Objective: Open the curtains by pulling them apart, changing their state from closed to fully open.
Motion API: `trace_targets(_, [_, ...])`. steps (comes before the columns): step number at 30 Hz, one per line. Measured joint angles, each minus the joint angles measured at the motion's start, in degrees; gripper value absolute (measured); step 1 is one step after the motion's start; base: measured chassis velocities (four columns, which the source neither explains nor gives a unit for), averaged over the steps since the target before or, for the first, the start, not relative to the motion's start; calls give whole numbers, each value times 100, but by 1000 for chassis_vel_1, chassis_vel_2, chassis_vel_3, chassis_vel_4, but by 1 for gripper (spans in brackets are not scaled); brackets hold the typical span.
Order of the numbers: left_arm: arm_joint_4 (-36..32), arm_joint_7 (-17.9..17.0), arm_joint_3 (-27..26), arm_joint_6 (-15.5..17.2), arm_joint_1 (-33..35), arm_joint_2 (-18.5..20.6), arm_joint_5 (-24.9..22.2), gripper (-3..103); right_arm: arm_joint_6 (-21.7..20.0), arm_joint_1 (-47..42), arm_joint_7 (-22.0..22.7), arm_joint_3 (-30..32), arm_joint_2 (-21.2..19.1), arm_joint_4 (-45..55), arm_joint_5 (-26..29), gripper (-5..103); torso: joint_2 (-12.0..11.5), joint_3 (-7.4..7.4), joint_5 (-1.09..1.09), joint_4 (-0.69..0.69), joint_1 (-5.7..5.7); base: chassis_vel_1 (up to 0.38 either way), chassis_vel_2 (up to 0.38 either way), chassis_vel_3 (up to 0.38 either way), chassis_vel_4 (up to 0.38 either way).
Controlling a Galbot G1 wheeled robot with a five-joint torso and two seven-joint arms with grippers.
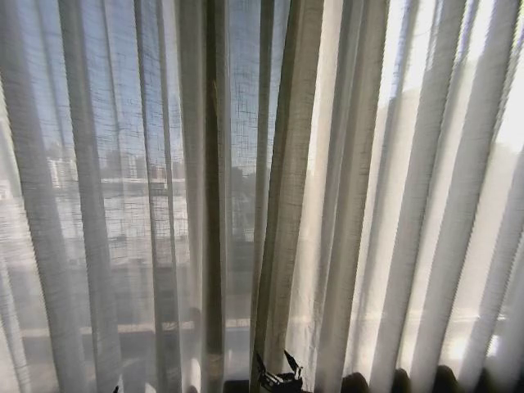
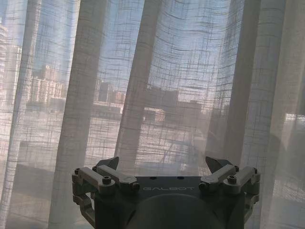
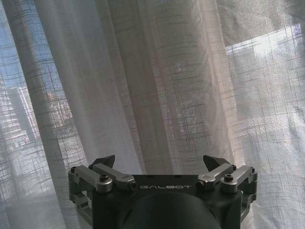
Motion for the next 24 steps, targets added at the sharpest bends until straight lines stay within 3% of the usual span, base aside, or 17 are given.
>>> trace_targets(10, [-22, -90, -13, 24, -41, 6, 37, 100, -207, 683, 198, 47, -15, -468, 264, 100, 0, 0, 0, 0, 0, 0, 0, 0, 0])
trace_targets(24, [-47, -167, -7, 143, -128, 66, 47, 100, -229, 1304, 202, 136, -20, -896, 192, 100, 0, 1, 1, 1, 0, 0, 0, 0, 0])
